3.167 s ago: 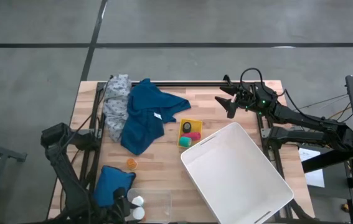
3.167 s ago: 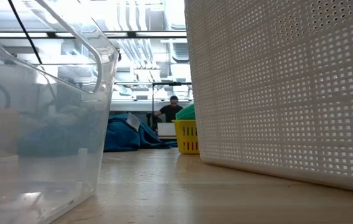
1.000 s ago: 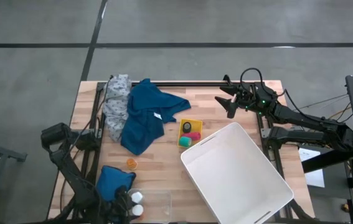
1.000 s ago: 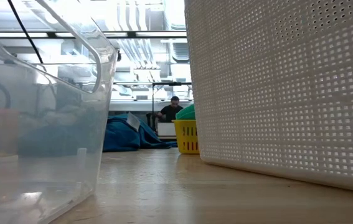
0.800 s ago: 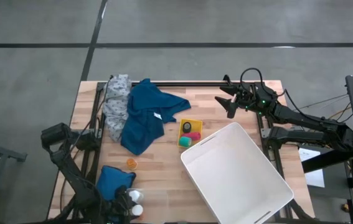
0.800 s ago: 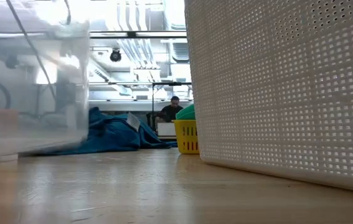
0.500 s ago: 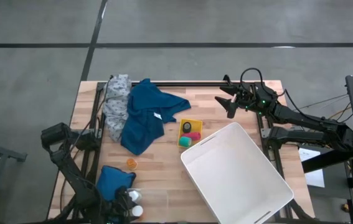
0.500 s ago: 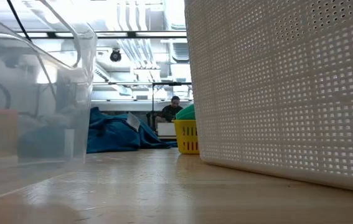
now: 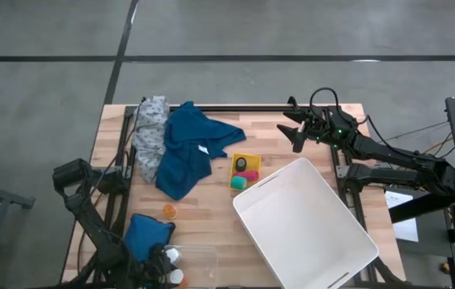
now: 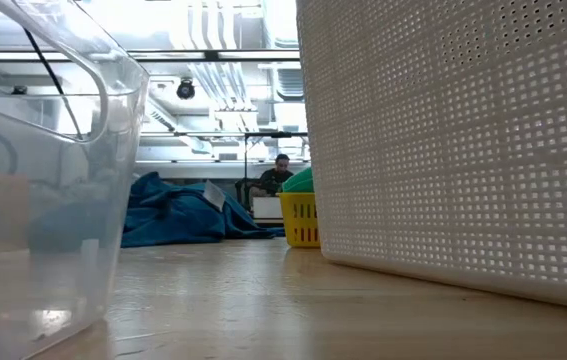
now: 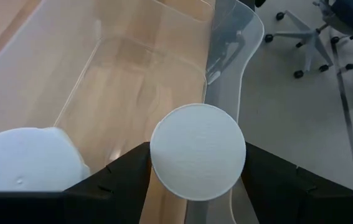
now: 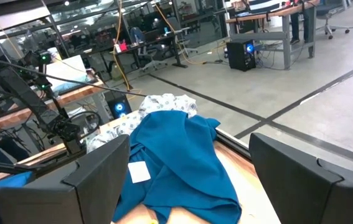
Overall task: Pick & place medical supplies in basket/bin
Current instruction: Put the right orange pill bottle into the transparent bin, then put the orange pill bottle into the transparent bin
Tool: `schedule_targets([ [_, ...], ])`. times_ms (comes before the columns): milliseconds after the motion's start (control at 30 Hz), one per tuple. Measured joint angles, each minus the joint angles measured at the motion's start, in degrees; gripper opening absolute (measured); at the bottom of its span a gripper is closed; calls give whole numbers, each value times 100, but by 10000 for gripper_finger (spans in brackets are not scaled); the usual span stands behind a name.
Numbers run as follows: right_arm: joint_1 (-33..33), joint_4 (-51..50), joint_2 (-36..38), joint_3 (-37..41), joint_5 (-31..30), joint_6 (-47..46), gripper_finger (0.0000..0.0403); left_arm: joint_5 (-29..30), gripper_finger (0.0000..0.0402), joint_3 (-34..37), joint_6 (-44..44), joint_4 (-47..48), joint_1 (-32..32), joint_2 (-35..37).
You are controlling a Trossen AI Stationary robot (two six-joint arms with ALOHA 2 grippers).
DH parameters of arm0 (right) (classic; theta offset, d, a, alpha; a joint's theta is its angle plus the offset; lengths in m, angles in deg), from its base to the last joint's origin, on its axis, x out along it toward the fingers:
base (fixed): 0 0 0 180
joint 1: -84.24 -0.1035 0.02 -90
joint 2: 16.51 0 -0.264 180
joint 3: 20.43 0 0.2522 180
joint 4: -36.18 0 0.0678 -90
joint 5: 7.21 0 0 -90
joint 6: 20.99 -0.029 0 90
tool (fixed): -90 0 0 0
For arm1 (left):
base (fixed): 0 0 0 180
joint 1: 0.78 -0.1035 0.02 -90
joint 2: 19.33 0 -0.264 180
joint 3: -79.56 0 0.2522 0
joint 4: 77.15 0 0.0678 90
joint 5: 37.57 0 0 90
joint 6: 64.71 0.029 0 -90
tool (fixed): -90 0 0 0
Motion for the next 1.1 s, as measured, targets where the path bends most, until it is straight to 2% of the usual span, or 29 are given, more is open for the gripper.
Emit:
schedule_targets([
  [533,0,0,0,0,0,0,325,1,241,-2,-19,-63,0,10],
  [867,0,0,-2,0,0,0,325,-111,303,-4,7,-69,0,16],
  [1100,0,0,-2,0,0,1,325,-127,311,-7,30,-69,0,16],
])
